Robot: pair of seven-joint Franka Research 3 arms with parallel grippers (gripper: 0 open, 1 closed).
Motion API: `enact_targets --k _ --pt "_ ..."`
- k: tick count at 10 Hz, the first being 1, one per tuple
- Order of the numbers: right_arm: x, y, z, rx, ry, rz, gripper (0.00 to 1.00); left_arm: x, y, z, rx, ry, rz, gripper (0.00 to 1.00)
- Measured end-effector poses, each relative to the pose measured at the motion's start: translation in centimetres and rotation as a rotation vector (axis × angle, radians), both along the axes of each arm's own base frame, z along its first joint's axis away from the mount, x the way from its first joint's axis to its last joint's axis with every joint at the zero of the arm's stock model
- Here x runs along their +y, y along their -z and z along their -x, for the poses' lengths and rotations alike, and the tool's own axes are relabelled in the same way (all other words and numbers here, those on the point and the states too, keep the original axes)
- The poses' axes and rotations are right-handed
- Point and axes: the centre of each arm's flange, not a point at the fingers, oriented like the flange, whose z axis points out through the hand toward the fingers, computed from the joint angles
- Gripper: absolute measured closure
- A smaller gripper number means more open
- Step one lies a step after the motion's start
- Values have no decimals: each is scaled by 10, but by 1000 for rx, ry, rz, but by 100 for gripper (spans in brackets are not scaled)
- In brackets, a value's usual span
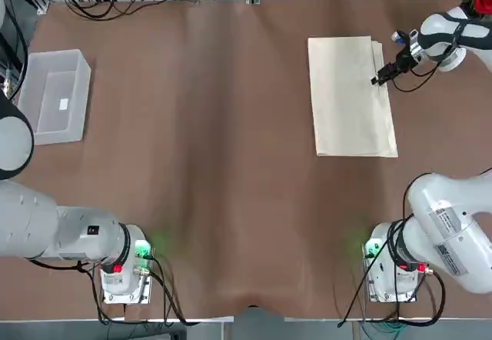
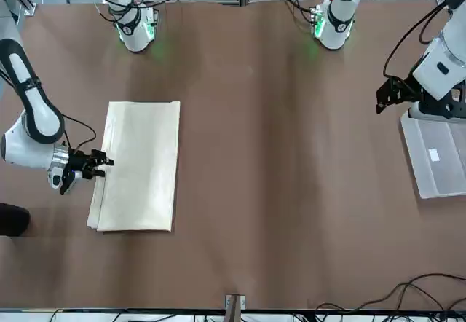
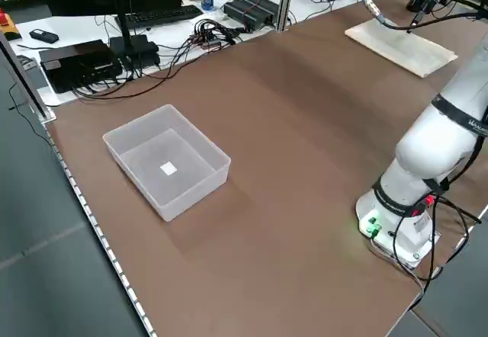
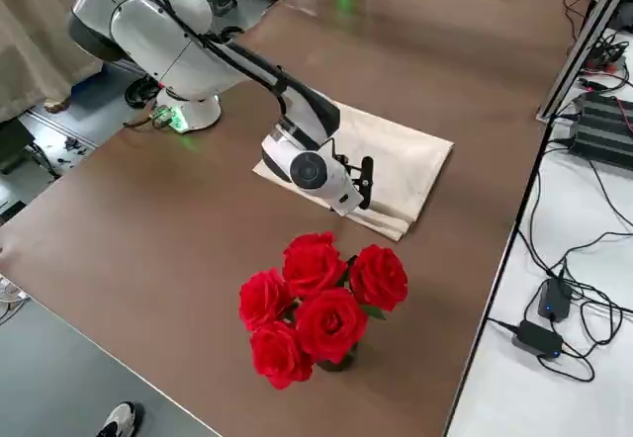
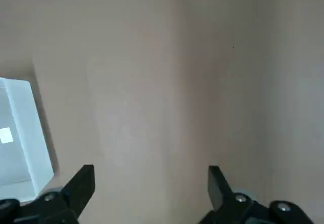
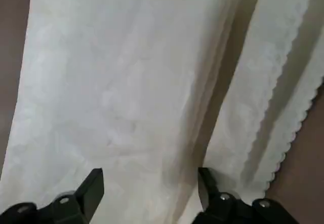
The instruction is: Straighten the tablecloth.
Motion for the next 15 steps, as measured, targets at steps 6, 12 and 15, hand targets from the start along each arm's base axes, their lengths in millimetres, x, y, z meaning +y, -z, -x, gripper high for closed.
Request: enact_targets --k 6,12,15 --pt "8 7 -3 26 53 3 43 0 0 0 0 0 0 1" --pt "35 -12 -14 87 66 -20 92 -1 1 0 1 1 0 1" --pt "31 -22 -19 94 60 -22 91 -1 1 -1 0 1 0 1"
